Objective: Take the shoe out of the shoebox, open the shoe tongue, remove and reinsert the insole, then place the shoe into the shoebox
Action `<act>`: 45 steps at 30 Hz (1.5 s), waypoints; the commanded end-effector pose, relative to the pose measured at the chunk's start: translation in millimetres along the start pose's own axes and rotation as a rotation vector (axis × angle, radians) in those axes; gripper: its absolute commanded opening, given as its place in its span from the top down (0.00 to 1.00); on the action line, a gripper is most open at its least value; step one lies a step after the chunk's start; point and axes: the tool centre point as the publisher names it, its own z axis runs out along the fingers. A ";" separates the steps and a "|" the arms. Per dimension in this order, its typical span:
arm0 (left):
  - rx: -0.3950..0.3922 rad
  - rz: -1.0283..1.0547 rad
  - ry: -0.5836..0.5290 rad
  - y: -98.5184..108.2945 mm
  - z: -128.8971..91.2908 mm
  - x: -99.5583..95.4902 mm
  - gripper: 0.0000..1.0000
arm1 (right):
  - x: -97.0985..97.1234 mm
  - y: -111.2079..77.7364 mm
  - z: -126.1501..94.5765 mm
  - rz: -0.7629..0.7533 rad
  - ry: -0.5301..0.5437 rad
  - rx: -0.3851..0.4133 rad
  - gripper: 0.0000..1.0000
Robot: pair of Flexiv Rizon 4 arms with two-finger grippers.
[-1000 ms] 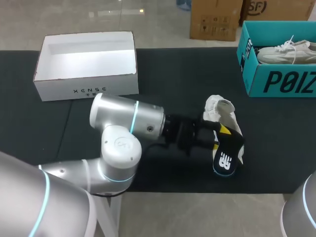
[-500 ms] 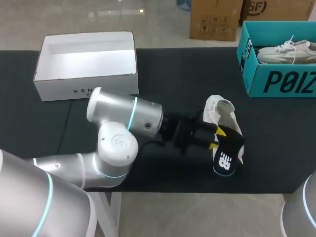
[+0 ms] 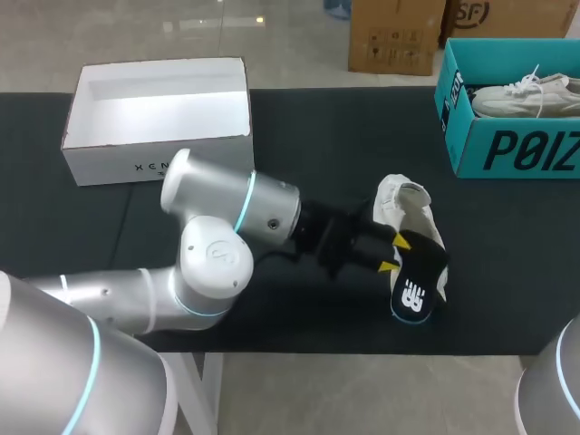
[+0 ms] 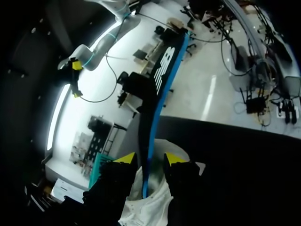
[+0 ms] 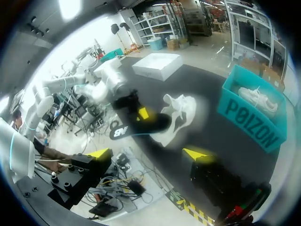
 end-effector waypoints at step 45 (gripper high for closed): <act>-0.121 0.028 0.105 40.8 20.9 -3.9 1.00 | -0.6 0.1 0.4 0.001 0.000 0.003 0.00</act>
